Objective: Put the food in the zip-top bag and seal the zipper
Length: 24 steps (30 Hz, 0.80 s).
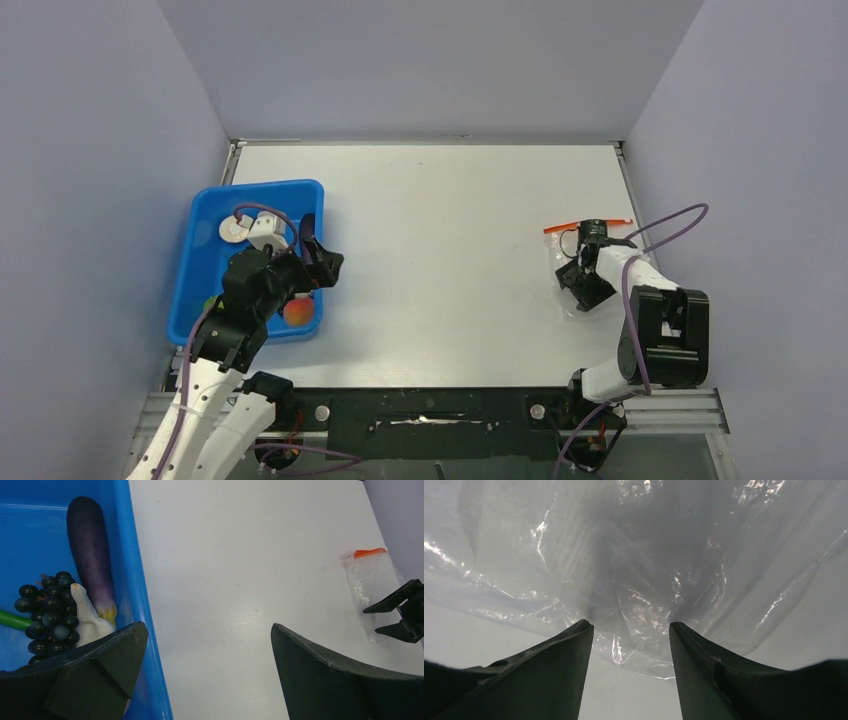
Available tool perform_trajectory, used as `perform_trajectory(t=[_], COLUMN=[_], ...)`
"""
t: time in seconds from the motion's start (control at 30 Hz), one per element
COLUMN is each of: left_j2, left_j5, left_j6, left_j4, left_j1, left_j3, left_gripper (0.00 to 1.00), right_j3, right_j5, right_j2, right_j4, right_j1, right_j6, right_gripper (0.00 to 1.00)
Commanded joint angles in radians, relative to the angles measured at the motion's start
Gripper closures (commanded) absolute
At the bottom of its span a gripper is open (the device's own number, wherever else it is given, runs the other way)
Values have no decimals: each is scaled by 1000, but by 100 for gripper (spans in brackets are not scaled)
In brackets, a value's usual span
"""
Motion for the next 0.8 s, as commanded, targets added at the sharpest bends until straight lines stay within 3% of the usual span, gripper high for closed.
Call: perform_trajectory(t=[0.0,0.13,0.47,0.77], left_j2=[-10,-16,-24,-28], left_j5=[44,43,44,68], left_j6=[18,19,21,25], left_j4=[53,52,56,68], left_j1=[6,5,6,6], left_j3=[6,5,2,-4], left_gripper=[4,4,4,4], right_j3=[-30,-41,-61,-30], right_j5=[-11,-16,-7,9], right_j2=[27,64,8,-95], right_j4=[81,98,134,170], right_j1=[0,0,9,119], right_j6=[-24,-43,-107,-242], right_gripper=[42,51,98,100])
